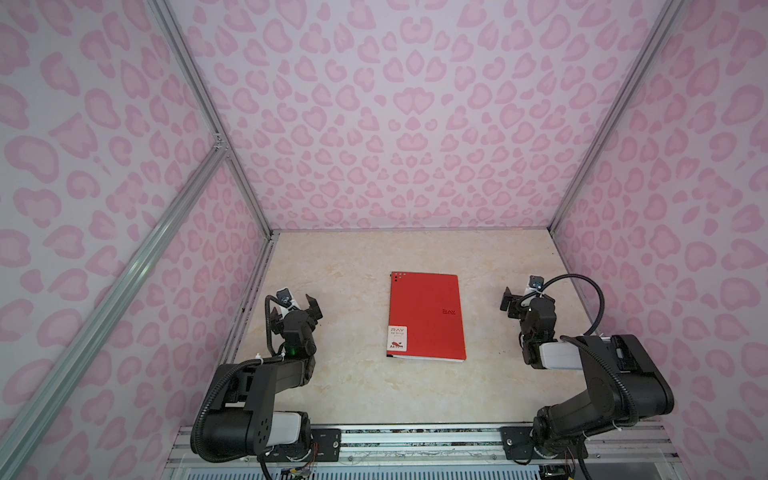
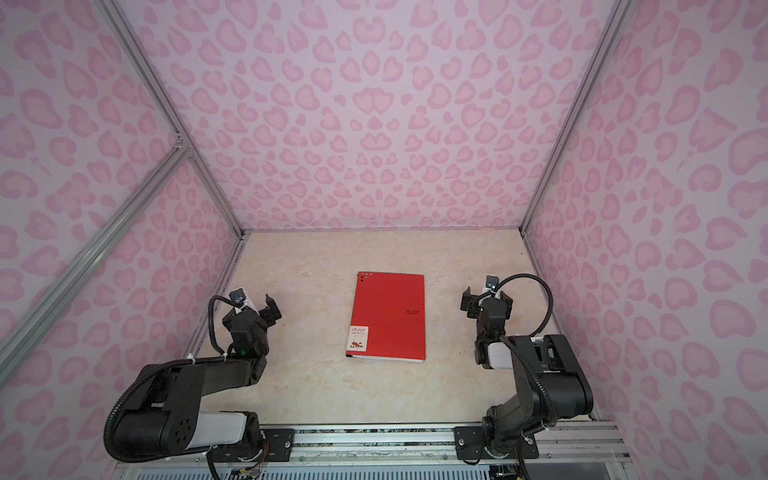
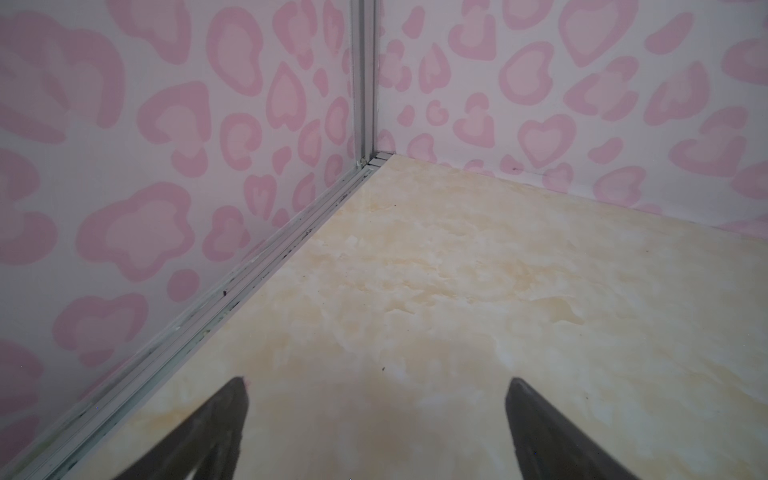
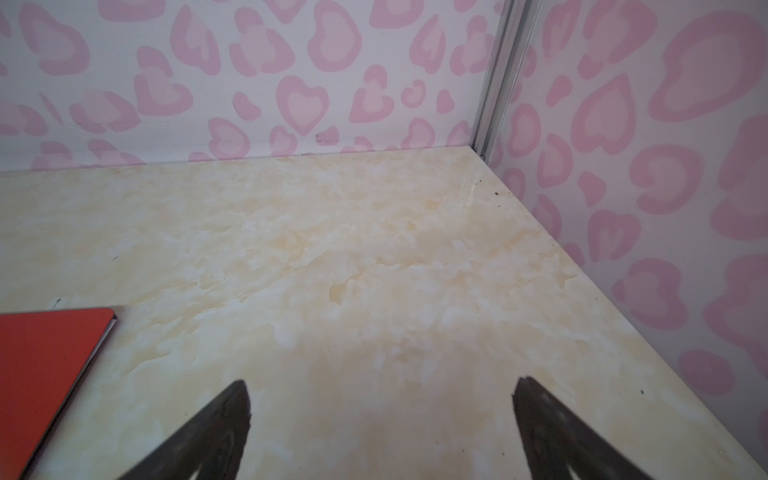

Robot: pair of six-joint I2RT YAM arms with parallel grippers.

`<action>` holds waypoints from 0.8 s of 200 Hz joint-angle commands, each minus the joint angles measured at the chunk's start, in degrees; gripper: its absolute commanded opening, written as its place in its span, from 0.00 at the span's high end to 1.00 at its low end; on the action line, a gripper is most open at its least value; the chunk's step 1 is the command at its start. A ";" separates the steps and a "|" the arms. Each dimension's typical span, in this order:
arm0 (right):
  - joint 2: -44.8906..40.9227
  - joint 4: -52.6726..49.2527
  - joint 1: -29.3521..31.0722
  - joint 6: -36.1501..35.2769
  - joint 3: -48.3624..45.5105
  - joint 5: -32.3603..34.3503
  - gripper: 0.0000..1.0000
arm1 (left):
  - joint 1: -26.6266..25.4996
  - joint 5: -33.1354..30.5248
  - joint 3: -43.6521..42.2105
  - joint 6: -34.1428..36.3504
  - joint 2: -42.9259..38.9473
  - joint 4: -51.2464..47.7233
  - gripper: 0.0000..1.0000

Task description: Put the files into the folder

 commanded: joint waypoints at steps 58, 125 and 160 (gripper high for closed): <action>-0.13 -0.72 0.16 -0.65 0.16 1.23 0.00 | 0.22 6.08 -1.97 2.73 1.10 9.19 0.02; -0.10 -0.66 0.17 -0.66 0.17 1.27 0.00 | 0.63 7.33 3.06 2.98 5.45 4.25 0.03; -0.11 -0.72 0.15 -0.66 0.15 1.27 0.00 | 0.69 7.50 3.23 2.88 5.25 3.46 0.02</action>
